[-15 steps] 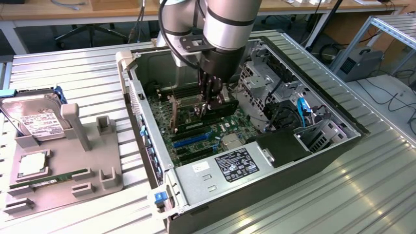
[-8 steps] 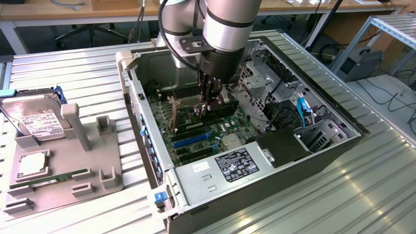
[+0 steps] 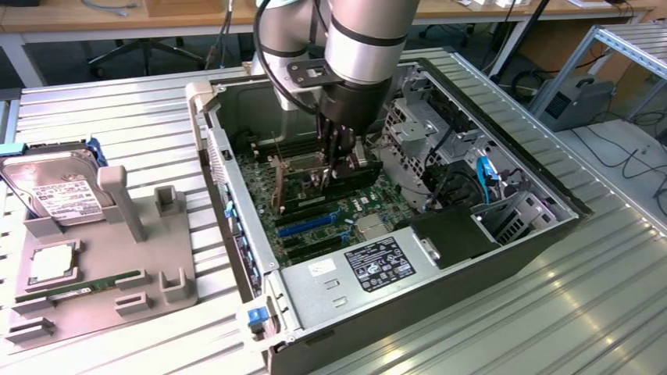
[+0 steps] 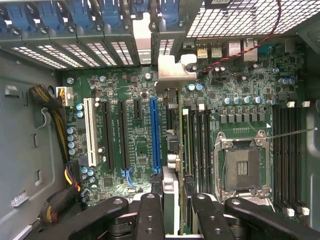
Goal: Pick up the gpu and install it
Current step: 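Insert the gpu into the slot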
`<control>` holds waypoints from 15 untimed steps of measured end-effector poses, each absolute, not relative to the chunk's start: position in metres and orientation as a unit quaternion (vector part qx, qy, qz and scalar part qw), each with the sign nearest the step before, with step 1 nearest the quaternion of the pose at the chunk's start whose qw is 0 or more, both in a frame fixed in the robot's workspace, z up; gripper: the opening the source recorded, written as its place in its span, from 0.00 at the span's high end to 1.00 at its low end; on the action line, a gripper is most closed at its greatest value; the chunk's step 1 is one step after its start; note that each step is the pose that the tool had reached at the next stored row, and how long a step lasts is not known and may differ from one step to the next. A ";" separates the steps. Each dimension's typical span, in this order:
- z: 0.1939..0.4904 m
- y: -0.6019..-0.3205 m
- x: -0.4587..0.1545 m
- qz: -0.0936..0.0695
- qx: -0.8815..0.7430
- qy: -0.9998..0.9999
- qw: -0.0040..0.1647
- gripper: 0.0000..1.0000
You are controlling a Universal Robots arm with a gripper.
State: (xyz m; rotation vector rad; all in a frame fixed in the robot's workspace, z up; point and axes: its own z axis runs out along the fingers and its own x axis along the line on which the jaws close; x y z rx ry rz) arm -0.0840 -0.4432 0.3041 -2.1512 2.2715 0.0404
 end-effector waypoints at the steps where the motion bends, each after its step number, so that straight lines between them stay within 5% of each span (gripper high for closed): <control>1: 0.304 -0.443 -0.084 0.013 -0.688 0.726 0.006 0.73; 15: 0.301 -0.444 -0.085 0.013 -0.688 0.726 0.006 0.73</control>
